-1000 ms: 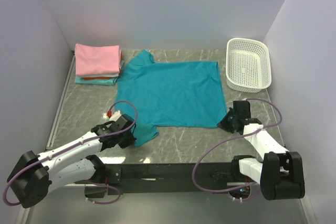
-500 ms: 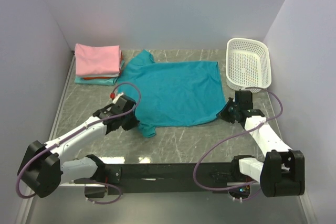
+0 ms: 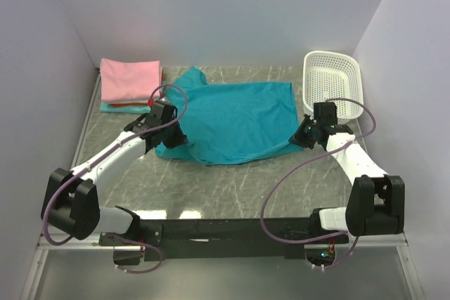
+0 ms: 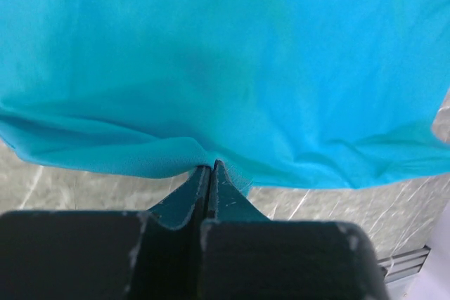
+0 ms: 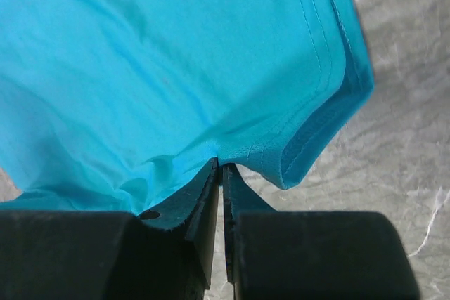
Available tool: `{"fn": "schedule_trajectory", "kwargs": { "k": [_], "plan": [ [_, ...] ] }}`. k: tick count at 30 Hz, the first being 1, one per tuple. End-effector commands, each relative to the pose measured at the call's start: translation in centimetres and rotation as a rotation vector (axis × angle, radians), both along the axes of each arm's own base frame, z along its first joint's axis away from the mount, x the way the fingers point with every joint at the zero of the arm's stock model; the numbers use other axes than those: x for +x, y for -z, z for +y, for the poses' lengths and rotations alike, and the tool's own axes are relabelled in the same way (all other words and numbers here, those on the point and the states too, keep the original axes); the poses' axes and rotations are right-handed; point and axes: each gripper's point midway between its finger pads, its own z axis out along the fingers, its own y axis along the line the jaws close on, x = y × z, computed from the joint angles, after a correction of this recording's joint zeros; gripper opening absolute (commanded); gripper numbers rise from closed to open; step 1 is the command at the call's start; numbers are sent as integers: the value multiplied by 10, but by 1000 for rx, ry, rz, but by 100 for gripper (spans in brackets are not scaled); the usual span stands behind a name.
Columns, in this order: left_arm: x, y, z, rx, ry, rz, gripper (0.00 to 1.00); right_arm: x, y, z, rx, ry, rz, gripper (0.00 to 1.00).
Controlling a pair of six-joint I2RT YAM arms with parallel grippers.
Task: Fold and stack the t-shirts
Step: Fold the tshirt
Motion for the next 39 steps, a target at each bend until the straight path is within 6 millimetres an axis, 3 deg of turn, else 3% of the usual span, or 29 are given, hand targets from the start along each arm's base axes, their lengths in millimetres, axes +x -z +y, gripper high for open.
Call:
{"fn": "schedule_trajectory", "kwargs": {
  "k": [1, 8, 12, 18, 22, 29, 31, 32, 34, 35, 36, 39],
  "plan": [
    [26, -28, -5, -28, 26, -91, 1, 16, -16, -3, -26, -13, -30, 13],
    [53, -42, 4, -16, 14, -135, 1, 31, -29, -8, -60, -7, -45, 13],
    [69, -51, 5, -9, 24, -157, 1, 37, -26, -9, -74, -38, -29, 13],
    [94, -51, 6, 20, 35, -175, 1, 56, -30, -6, -73, -64, -45, 13],
    [108, -41, 11, 43, 31, -156, 1, 68, -32, -13, -112, -48, -43, 13],
    [141, -29, 17, 57, 34, -144, 1, 86, -15, -20, -164, -72, 5, 14],
    [153, -15, 19, 71, 33, -128, 1, 95, -15, -22, -179, -75, -7, 14],
    [161, -19, 18, 72, 39, -131, 1, 99, -8, -24, -192, -75, 4, 14],
    [170, 0, 22, 84, 36, -91, 1, 110, -9, -31, -227, -56, 3, 15],
    [177, -3, 21, 82, 39, -96, 5, 118, -7, -34, -241, -49, 8, 16],
    [181, 8, 22, 86, 45, -79, 8, 121, -6, -37, -253, -36, 13, 17],
    [193, 10, 28, 113, 28, -78, 28, 130, -8, -45, -293, 0, 8, 34]
  ]
}}
